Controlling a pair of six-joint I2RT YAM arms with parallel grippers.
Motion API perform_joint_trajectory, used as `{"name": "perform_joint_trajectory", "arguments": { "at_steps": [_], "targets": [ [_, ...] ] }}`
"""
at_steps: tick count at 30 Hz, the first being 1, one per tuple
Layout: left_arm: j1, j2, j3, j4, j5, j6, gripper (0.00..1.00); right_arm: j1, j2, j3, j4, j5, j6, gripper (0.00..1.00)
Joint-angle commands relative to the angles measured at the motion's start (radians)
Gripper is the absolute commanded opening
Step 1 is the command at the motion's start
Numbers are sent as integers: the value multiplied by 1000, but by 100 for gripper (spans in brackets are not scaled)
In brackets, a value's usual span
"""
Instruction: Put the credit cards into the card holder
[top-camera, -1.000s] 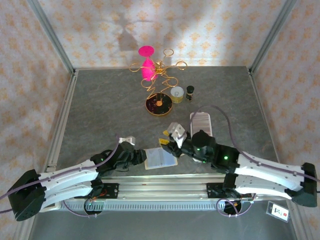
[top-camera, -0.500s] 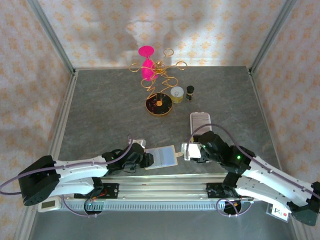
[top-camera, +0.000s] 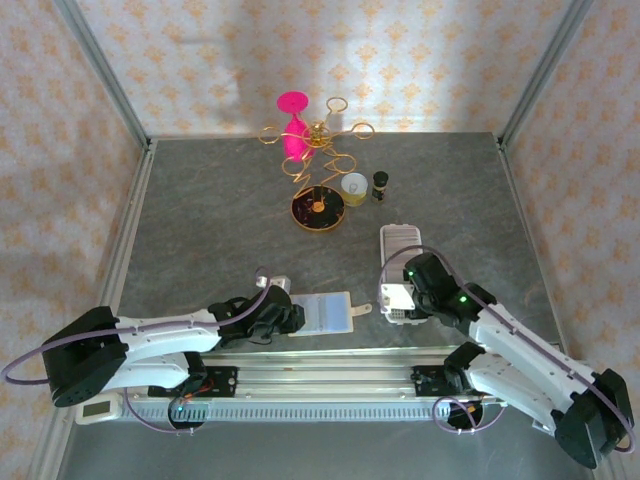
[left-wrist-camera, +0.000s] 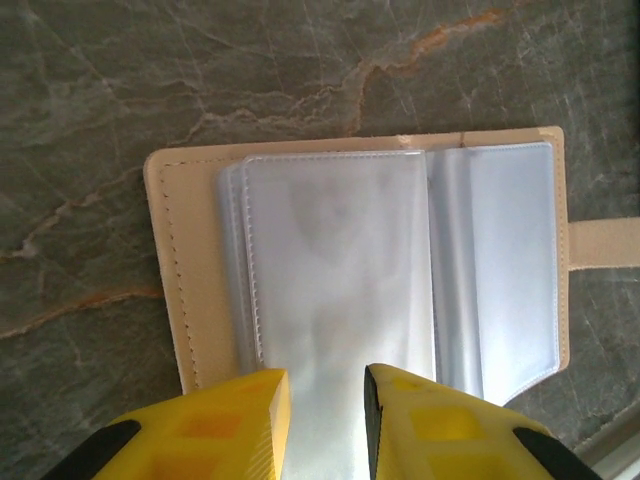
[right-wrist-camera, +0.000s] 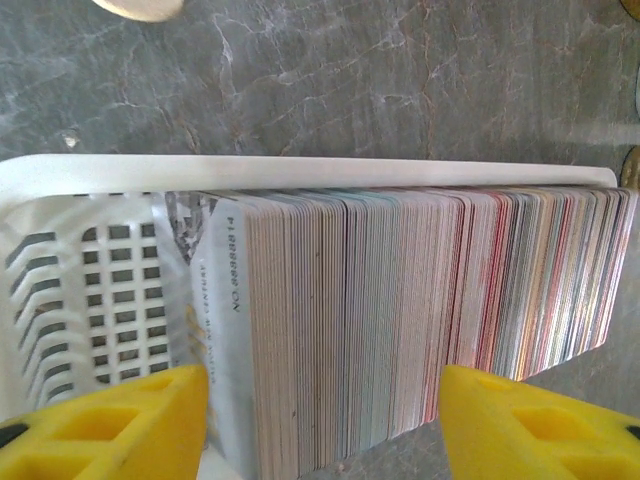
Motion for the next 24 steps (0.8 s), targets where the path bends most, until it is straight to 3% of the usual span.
{"name": "perform_joint_trajectory", "arguments": {
  "at_steps": [1,15,24],
  "targets": [
    [-6,-2,31,-90,-71,29,30,-9,24,-18,40,-10,-70,62],
    [-4,-107,32,-145,-87,14,49,-16,75,-88,133,4,-131,62],
    [-4,-85,29,-142,-81,10,49,-19,72,-52,83,24,-155,43]
  ]
}}
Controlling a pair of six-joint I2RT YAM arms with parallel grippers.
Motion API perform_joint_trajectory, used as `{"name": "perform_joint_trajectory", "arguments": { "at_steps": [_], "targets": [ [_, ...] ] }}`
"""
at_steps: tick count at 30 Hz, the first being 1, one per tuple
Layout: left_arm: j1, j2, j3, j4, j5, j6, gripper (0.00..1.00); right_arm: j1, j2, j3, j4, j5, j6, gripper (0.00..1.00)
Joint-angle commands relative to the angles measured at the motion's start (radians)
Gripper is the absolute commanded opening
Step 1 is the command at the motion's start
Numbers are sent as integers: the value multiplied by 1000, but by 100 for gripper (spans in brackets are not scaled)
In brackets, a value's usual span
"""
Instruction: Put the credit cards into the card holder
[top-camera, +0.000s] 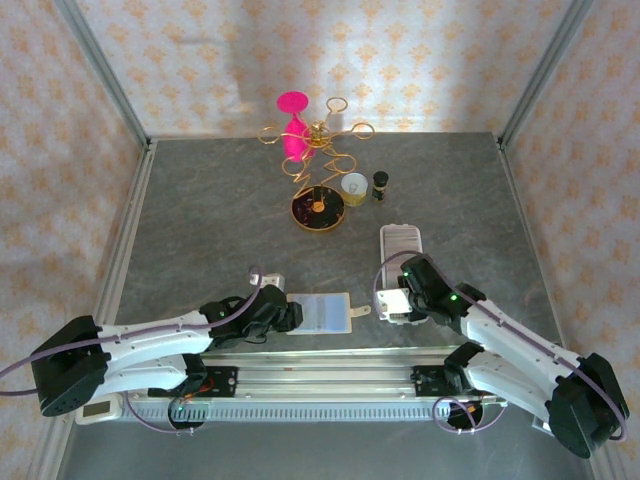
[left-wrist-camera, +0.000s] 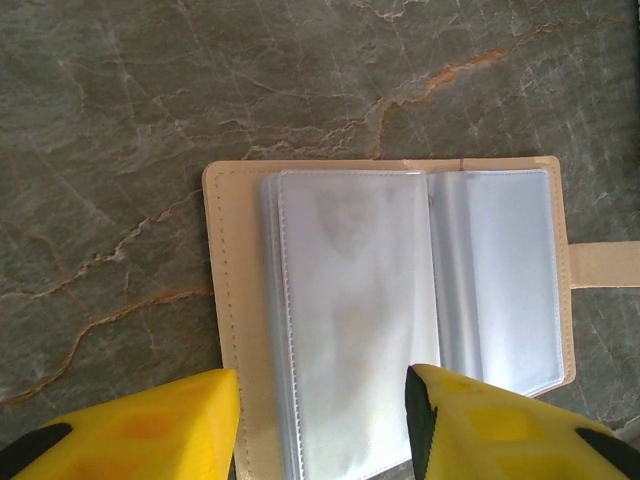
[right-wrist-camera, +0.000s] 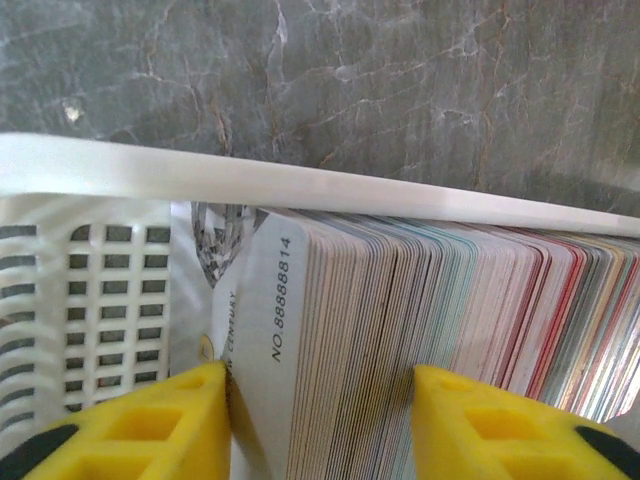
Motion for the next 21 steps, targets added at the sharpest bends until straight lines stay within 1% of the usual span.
{"name": "perform_joint_trajectory", "arguments": {
  "at_steps": [1,3,6,13,21],
  "targets": [
    [-5,9,13,-22,-28,-2,49,-6,-2,14,-32,33,-23,40],
    [-5,13,13,-22,-29,-1,49,-6,-11,18,-36,32,-23,40],
    [-4,13,12,-22,-29,-1,49,-6,-24,19,-41,34,-24,33],
    [-4,12,1,-13,-23,-8,48,-6,-39,24,-67,50,-18,23],
    [-5,19,1,-2,-12,-6,45,-6,-56,35,-81,62,-6,23]
  ]
}}
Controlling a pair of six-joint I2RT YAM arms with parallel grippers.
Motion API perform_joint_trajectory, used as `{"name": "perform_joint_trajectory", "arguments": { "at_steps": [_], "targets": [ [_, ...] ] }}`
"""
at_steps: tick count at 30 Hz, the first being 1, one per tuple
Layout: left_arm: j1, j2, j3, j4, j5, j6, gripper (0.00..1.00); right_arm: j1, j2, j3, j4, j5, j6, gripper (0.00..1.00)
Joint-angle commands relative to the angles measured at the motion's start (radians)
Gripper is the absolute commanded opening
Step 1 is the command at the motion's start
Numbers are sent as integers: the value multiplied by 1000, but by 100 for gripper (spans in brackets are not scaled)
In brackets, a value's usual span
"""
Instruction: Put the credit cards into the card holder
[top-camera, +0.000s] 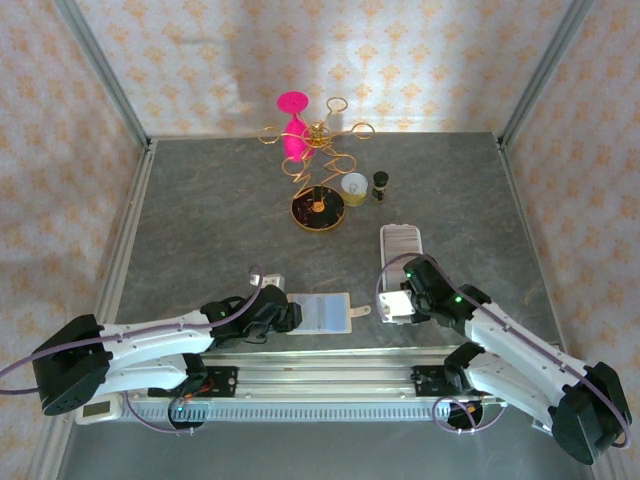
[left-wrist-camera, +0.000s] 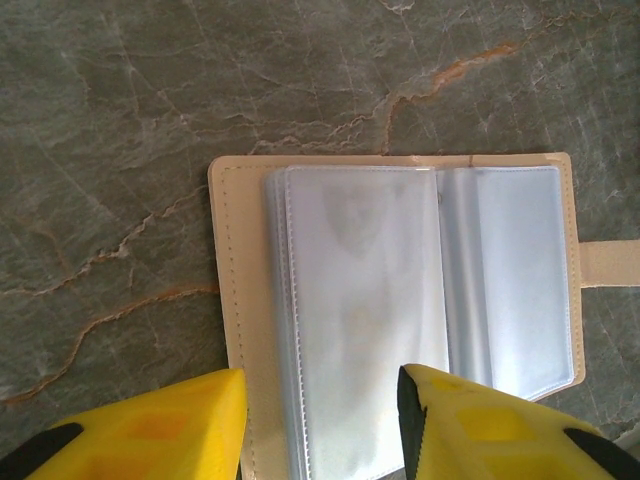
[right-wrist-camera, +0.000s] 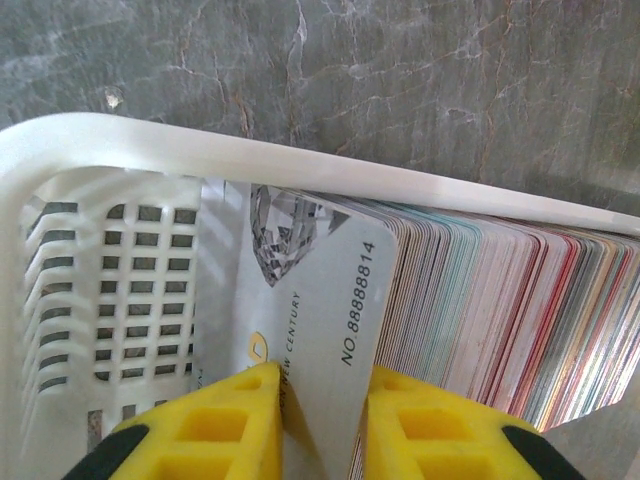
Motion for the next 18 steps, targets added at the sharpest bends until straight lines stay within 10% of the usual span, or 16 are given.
{"name": "perform_joint_trajectory", "arguments": {
  "at_steps": [1,18],
  "targets": [
    [-5,10,0,-2,-10,-4,45,-6,-8,26,-17,68,13,23],
    [-4,11,0,0,-7,-7,45,-7,-19,37,-13,87,25,18]
  ]
}}
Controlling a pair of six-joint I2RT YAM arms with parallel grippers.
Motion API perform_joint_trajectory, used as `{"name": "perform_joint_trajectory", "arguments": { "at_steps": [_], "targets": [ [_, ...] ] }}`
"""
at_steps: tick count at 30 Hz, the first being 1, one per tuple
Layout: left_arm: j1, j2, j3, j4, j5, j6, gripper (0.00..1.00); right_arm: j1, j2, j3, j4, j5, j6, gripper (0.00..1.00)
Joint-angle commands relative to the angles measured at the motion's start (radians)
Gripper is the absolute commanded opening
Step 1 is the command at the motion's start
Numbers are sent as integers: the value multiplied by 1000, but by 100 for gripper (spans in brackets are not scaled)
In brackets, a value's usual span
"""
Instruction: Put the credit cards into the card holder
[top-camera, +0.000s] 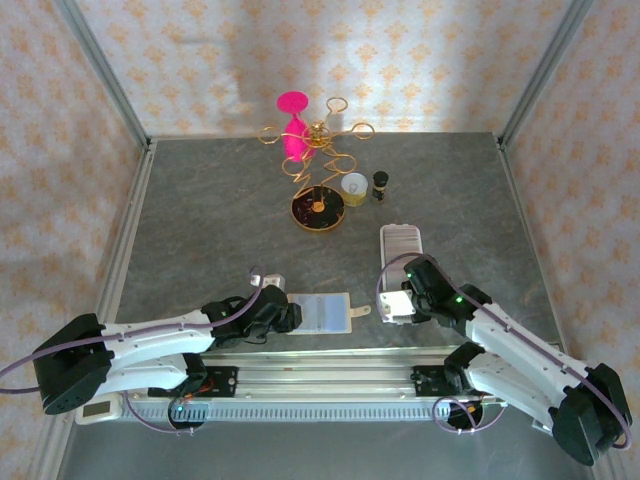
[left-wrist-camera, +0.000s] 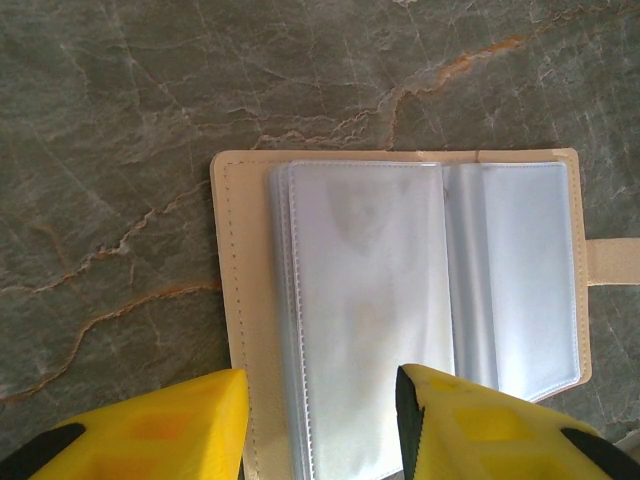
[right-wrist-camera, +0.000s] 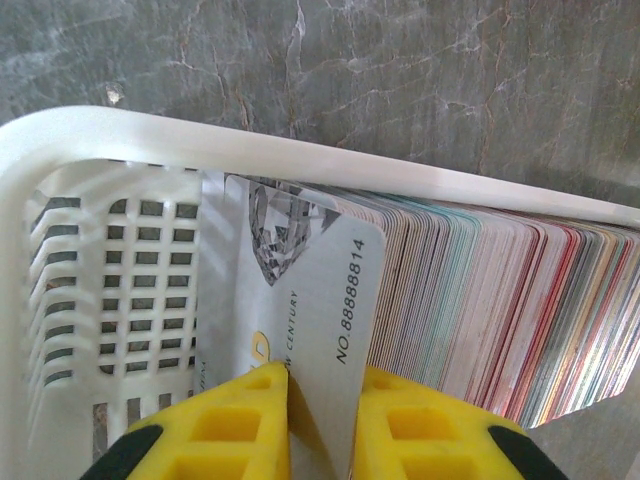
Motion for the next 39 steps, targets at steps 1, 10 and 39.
{"name": "perform_joint_trajectory", "arguments": {
  "at_steps": [1,10,39],
  "targets": [
    [-4,5,1,0,-10,-7,45,-8,-12,34,-1,82,16,18],
    [-4,11,1,7,-8,-8,45,-8,-48,52,-17,81,31,18],
    [-5,21,24,-27,-37,4,55,-5,-135,287,-37,-474,658,0]
  ]
}}
